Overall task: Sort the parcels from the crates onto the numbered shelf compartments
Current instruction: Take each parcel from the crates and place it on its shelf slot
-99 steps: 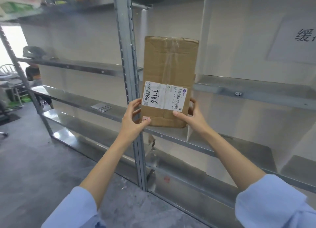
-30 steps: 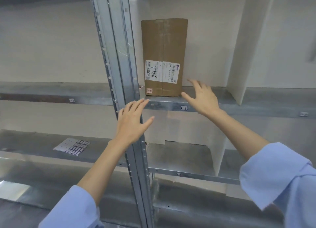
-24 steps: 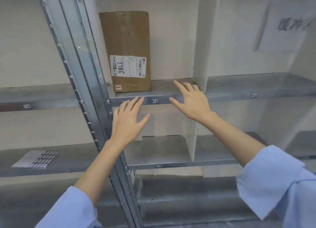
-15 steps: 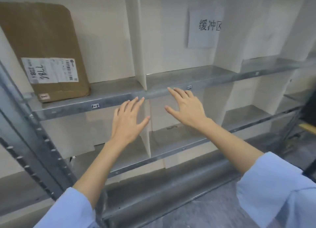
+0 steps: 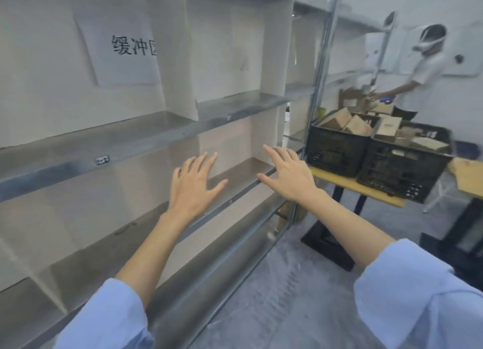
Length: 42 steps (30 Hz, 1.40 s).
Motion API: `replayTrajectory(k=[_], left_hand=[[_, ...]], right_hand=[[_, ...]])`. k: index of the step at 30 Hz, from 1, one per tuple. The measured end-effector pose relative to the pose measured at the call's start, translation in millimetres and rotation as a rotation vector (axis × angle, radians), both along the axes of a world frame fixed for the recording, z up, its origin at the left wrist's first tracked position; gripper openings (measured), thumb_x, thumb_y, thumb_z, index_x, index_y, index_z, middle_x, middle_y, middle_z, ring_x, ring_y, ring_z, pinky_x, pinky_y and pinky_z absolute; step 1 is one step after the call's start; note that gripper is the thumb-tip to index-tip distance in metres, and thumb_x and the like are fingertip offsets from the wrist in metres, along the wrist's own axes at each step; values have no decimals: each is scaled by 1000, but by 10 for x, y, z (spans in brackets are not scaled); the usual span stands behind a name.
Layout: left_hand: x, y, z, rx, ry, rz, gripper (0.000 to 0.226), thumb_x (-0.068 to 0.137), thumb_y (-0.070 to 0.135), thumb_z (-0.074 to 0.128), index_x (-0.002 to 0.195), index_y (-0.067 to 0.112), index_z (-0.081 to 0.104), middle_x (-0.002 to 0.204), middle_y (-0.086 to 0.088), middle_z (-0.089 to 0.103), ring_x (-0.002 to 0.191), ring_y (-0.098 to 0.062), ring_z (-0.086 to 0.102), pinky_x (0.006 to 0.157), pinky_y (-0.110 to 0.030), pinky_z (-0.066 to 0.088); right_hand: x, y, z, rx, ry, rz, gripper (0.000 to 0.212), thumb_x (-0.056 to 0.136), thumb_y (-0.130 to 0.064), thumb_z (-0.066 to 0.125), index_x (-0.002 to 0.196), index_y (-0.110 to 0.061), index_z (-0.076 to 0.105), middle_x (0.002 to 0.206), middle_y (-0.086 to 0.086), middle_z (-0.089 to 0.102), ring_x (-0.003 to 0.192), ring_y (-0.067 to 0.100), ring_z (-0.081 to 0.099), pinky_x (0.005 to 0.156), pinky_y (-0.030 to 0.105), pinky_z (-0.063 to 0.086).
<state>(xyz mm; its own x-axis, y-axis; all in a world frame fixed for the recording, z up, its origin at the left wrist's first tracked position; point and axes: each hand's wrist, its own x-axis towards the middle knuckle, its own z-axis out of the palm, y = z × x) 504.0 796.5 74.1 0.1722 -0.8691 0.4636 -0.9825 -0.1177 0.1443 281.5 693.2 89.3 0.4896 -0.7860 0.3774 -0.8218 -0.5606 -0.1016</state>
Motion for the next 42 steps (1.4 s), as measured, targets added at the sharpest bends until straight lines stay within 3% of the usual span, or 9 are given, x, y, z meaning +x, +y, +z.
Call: replayTrajectory(k=[15,25,35,42], left_hand=[[-2734,-2194,-140,64,14,-343,71,93,66,37,155,35,21,162,4,23,147,-23,18,117,-46,17],[-3910,-3621,-399,101,7,-515,70,94,62,42,155,34,20,162,5,22,148,-21,17,117,-44,17],[-4966,-5668,-486,104,44,-670,70,95,62,41,155,32,21,162,5,23,149,-20,18,120,-40,13],[-5622,-6663,-666,171,77,-752,70,95,62,41,155,33,21,162,6,23,149,-20,16,120,-42,13]], right_hand=[[-2984,-1486,-284,155,-95,-370,79,94,-62,48,158,-31,14,164,3,16,152,28,8,116,50,27],[-4112,-2488,-644,196,-164,-550,77,93,-57,52,157,-30,17,164,4,18,152,27,9,115,50,27],[-5134,-4178,-653,189,-204,-699,76,93,-56,53,156,-28,21,162,6,22,150,26,17,114,47,32],[-5682,-4922,-830,264,-370,-790,75,93,-51,58,155,-29,21,162,9,21,147,28,25,111,49,35]])
